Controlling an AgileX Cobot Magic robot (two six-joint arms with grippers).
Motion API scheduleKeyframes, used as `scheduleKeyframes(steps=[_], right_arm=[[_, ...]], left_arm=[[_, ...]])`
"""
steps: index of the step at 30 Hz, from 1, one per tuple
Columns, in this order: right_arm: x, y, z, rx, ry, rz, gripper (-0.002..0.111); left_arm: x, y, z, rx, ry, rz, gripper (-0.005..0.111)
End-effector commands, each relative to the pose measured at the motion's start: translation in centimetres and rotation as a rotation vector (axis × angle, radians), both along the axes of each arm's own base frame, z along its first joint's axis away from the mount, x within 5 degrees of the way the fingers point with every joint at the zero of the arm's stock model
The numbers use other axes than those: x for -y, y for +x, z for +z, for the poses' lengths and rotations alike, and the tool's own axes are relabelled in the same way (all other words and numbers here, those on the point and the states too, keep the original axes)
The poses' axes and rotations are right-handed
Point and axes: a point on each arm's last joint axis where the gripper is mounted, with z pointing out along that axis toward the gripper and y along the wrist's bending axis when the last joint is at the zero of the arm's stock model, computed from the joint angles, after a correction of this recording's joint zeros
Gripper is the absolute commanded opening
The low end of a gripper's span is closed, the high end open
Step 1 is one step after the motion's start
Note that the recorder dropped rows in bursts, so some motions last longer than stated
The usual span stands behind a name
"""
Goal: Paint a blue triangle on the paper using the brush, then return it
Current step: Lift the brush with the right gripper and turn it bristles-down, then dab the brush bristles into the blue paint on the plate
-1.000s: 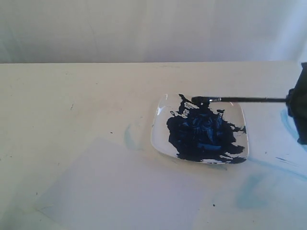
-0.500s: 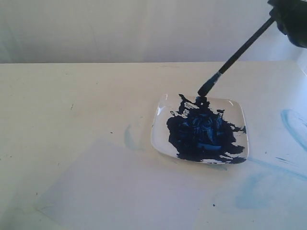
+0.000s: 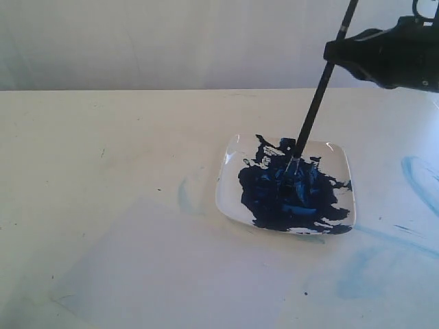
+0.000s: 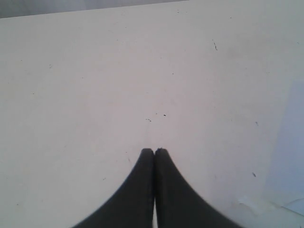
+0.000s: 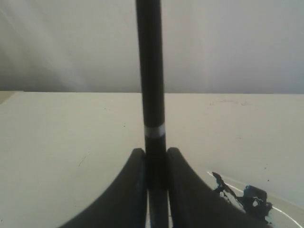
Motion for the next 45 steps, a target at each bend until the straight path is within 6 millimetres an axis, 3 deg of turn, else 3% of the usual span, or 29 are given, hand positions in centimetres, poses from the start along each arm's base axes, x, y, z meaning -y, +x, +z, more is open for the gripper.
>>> scheduleKeyframes(steps=[1,16,22,36,45], right_arm=[[-0.6,0.7,-1.6,-0.037,-0.019,0.042,0.0],[-1.1,2.8,-5.3,-0.053,-0.124,-0.012,0.0],[-0.9,3.3,-4.8,0.012,-0.106,-0.06,0.0],[-1.4,2.9,-2.4,0.148,-0.103,0.015,0.0],[-2.3,2.4,-3.3,0.14,-0.134,0.106,0.0]], left_arm=[[0.0,0.0,-0.1,0.001,-0.005,0.003,0.0],[0.0,0.0,-0.1,0.001,-0.005,0.003,0.0],[0.0,0.0,-0.1,0.001,-0.005,0.003,0.0],[0.0,0.0,-0.1,0.001,-0.005,0.003,0.0],[0.0,0.0,-0.1,0.001,-0.005,0.003,0.0]])
